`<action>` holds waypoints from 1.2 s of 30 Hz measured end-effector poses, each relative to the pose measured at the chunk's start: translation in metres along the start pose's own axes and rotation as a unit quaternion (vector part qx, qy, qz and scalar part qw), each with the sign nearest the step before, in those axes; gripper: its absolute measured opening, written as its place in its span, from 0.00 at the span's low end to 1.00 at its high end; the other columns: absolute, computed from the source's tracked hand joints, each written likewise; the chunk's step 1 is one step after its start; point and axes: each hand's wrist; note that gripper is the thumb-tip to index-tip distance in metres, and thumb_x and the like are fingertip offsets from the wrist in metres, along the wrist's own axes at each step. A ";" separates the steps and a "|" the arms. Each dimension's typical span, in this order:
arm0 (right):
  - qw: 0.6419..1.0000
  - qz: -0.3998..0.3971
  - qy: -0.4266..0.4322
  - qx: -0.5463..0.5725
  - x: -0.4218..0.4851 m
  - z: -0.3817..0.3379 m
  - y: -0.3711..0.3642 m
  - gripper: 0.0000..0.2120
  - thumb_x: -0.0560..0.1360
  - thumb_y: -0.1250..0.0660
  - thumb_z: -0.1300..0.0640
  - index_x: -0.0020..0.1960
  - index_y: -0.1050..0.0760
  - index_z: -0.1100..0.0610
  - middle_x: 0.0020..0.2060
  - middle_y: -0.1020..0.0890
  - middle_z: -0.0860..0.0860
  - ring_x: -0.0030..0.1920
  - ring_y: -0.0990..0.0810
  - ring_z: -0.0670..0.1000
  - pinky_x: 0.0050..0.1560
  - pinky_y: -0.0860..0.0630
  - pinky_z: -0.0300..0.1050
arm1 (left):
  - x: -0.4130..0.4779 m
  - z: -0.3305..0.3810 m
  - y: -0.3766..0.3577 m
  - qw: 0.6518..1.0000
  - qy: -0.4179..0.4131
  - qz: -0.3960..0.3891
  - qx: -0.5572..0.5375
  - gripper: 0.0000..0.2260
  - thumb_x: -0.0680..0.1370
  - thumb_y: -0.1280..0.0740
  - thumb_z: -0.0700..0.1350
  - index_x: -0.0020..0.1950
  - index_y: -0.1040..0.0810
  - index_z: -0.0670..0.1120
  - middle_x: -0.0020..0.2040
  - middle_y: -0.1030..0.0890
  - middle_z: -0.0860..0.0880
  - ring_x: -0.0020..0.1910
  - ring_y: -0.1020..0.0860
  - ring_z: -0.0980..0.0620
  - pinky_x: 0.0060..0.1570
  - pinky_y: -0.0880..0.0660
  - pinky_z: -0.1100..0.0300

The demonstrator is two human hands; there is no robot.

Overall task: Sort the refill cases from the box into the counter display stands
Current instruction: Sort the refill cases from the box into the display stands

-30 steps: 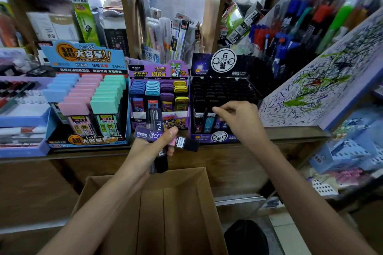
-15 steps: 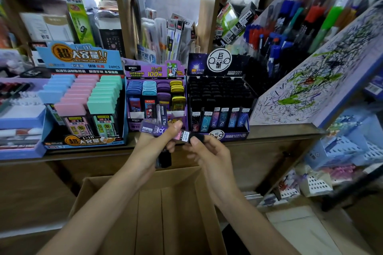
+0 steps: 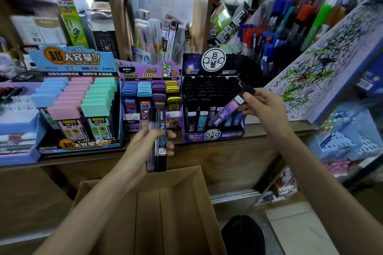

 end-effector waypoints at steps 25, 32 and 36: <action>0.956 -0.185 0.036 -0.222 0.019 0.000 -0.025 0.05 0.74 0.31 0.58 0.47 0.20 0.60 0.36 0.18 0.47 0.34 0.20 0.38 0.35 0.25 0.32 | -0.014 -0.003 -0.002 0.996 -0.014 -0.050 0.074 0.19 0.75 0.39 0.50 0.64 0.28 0.46 0.52 0.16 0.48 0.47 0.17 0.48 0.38 0.20 0.61; 0.929 -0.121 0.008 -0.349 0.008 -0.005 -0.036 0.15 0.74 0.31 0.48 0.38 0.20 0.60 0.31 0.18 0.52 0.33 0.18 0.47 0.38 0.20 0.42 | -0.015 -0.002 0.000 0.995 -0.017 -0.049 0.086 0.17 0.75 0.39 0.51 0.62 0.27 0.47 0.51 0.16 0.48 0.41 0.17 0.52 0.33 0.22 0.63; 0.931 -0.077 0.183 -0.307 -0.017 -0.016 -0.041 0.11 0.75 0.33 0.47 0.41 0.21 0.55 0.31 0.22 0.42 0.34 0.22 0.42 0.36 0.28 0.34 | -0.015 0.003 0.002 0.993 -0.011 -0.073 0.095 0.18 0.75 0.38 0.52 0.61 0.26 0.45 0.50 0.16 0.45 0.34 0.19 0.54 0.29 0.24 0.64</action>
Point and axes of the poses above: each hand's wrist, its own x-axis towards the middle knuckle, its own y-axis out of the back of the hand, z = x × y
